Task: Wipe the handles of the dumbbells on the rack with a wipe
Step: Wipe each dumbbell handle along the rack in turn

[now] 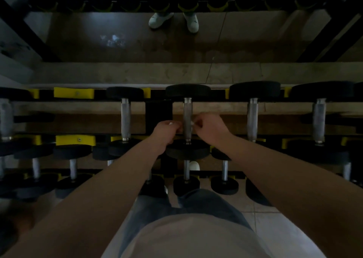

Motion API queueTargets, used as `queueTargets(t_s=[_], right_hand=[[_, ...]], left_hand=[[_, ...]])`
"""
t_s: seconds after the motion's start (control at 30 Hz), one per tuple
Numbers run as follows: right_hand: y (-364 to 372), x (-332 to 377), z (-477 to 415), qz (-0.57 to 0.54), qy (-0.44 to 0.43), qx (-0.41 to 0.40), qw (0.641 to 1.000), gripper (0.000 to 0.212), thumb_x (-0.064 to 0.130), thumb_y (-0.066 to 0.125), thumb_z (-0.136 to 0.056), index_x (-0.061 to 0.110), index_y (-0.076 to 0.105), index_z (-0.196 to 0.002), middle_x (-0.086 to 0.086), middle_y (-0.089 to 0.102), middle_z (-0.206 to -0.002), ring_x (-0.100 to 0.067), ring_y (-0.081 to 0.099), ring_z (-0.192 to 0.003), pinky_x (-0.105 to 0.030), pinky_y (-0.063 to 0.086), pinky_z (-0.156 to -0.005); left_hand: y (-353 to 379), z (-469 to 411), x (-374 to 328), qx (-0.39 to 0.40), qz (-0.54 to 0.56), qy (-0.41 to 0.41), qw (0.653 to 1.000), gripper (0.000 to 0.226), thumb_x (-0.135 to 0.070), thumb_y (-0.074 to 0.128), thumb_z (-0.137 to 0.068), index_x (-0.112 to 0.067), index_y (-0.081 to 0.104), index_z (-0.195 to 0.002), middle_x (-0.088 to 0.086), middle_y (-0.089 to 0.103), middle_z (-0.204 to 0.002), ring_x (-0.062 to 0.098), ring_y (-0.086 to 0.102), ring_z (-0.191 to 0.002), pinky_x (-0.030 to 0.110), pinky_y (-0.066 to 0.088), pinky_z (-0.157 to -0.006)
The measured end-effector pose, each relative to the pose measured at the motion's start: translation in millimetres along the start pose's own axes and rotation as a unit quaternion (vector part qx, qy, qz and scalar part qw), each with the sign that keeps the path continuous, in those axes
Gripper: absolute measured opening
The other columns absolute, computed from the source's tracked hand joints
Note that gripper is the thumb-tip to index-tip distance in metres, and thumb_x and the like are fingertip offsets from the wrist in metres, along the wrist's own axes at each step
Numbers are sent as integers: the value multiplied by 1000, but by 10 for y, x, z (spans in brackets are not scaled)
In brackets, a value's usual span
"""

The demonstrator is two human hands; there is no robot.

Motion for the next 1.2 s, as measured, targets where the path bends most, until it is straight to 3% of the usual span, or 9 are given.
queueTargets(t_s=[0.13, 0.4, 0.5, 0.6, 0.7, 0.83, 0.93, 1.07, 1.2], right_hand=[[231, -195, 100, -52, 22, 78, 995, 13, 31, 65, -95, 27, 71, -105, 5, 70, -100, -13, 66, -94, -26, 52, -74], [13, -49, -351, -311, 126, -112, 936, 21, 13, 65, -93, 32, 63, -85, 2, 69, -96, -22, 67, -97, -39, 56, -89], [98, -94, -264, -310, 133, -31, 941, 15, 11, 60, -97, 21, 71, -96, -1, 70, -94, -24, 68, -94, -33, 56, -80], [248, -164, -95, -145, 129, 158, 968, 14, 12, 63, -95, 15, 75, -101, -4, 70, -91, -18, 66, -84, -25, 49, -66], [253, -208, -216, -164, 170, 155, 959, 14, 6, 64, -91, 8, 75, -99, -10, 71, -91, -19, 66, -80, -27, 52, -65], [144, -203, -575, -499, 225, 18, 837, 25, -5, 54, -96, 4, 70, -113, -16, 72, -107, -25, 69, -94, -38, 60, -86], [107, -217, -591, -419, 182, 39, 889, 26, -6, 57, -94, 3, 72, -113, -14, 74, -103, -27, 71, -96, -41, 60, -91], [329, -328, -263, -151, 179, 254, 938, 19, 7, 63, -92, 13, 73, -108, -14, 73, -107, -25, 69, -96, -35, 56, -86], [148, -240, -458, -350, 201, 172, 899, 19, -6, 59, -93, 7, 72, -99, -14, 73, -100, -22, 70, -91, -31, 60, -83]], left_hand=[[15, 26, -15, -5, -12, 9, 1000, 18, -32, 57, -95, -22, 72, -95, 5, 66, -90, 17, 48, -67, 27, 36, -58], [19, 47, -37, -21, -38, 12, 999, 23, -27, 53, -97, -22, 68, -113, 5, 67, -106, 15, 50, -72, 26, 38, -56], [36, 70, -59, -15, -58, 19, 998, 28, -27, 49, -100, -24, 64, -123, 2, 63, -96, 15, 50, -72, 27, 38, -57], [59, 74, -84, 1, -68, 31, 997, 24, -26, 50, -100, -26, 64, -119, 3, 64, -101, 13, 50, -71, 26, 37, -55], [40, 66, -87, 11, -57, 24, 998, 16, -25, 51, -100, -27, 62, -112, 8, 63, -103, 14, 50, -71, 25, 37, -56], [24, 41, -79, 11, -55, 10, 998, 17, -26, 52, -100, -27, 61, -114, 12, 61, -126, 31, 60, -107, 30, 46, -74], [13, 35, -54, 18, -62, 1, 998, 31, -27, 51, -101, -23, 60, -130, 15, 57, -135, 39, 52, -125, 42, 51, -93], [17, 67, -79, 33, -45, 11, 998, 18, -26, 50, -101, -29, 61, -115, 11, 61, -117, 21, 54, -86, 26, 40, -61], [11, 58, -52, 35, -58, 11, 998, 30, -31, 51, -100, -26, 60, -128, 10, 62, -121, 12, 48, -75, 25, 38, -57]])
Point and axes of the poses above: each hand's wrist, its own z-axis away from the middle knuckle, its own y-axis out of the palm, x = y × z, the point moved 4 cm from there along -z, towards the middle knuckle
